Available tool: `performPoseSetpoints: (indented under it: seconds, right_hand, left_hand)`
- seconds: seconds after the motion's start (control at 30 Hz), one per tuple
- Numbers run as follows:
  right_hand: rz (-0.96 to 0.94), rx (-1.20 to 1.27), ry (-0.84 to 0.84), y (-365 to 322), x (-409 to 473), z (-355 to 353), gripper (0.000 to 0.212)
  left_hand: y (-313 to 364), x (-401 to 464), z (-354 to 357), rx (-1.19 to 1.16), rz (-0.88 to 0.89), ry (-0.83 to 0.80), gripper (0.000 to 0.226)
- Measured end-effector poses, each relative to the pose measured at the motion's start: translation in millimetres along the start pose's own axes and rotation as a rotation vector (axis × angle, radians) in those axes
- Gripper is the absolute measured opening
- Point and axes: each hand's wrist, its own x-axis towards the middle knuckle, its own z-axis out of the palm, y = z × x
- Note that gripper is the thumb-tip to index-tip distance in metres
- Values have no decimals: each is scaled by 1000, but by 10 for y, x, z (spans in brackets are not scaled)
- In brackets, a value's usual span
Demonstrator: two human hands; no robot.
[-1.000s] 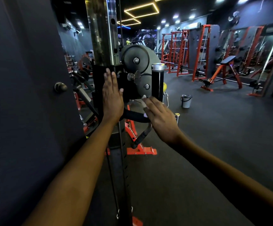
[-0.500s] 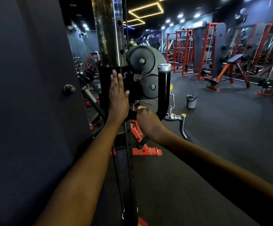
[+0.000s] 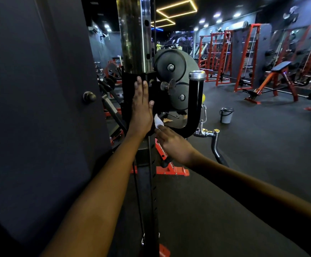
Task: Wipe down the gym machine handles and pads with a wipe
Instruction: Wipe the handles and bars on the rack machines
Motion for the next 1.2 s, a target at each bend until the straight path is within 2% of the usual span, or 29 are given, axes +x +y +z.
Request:
performPoseSetpoints:
  seconds: [0.1,0.17,0.23,0.3,0.37,0.4,0.47,0.53,0.6,0.7,0.83,0.97,1.0,1.1,1.2]
  right_hand:
    - [-78,14,76,65,-298,82,35]
    - [-55,171,87,92,-589,189,40]
    - [184,479,122,40,-805,239,35]
    - [596,800,217,2,-830,373,19]
    - [1102,1359,329,-11,-660,326,18]
    - [1253,1699,337,-16,-551,274,23]
    - [1308,2205,303,-16,-335,202,31]
    - [1324,2444,264,-58,-138,130,29]
    - [1319,2653,355,-87,35,91,25]
    - [1381,2709,447,-84,190,121,32]
    - [1414,2757,366,6,22,179,33]
    - [1458,2881,435,25,-183,160,32]
    - [1419,2927,455,13,-167,152,35]
    - [1343,3010,441,-61,-31,66,40]
    - [1414,2985,404,-21,-49,-86,38]
  left_hand:
    - [-12,3,0,-1,5,5,63]
    - [-4,-5,-2,1,3,-2,62]
    - [2,-11,-1,-3,2,2,63]
    - [7,-15,1,-3,4,9,63]
    - [10,-10,1,1,2,15,62]
    - [13,-7,2,3,-2,15,62]
    - [18,-7,-1,12,-12,9,62]
    - [12,-12,-3,20,-9,6,62]
    - [8,-17,-6,23,-8,-3,62]
    - [8,-13,-15,26,-18,-6,64]
    - [3,-14,-1,28,-18,-1,64]
    - [-16,-17,37,42,-10,2,63]
    - [-22,-17,44,44,-11,5,63]
    - [-23,-20,54,46,-2,12,64]
    - [-12,-24,42,50,1,12,63]
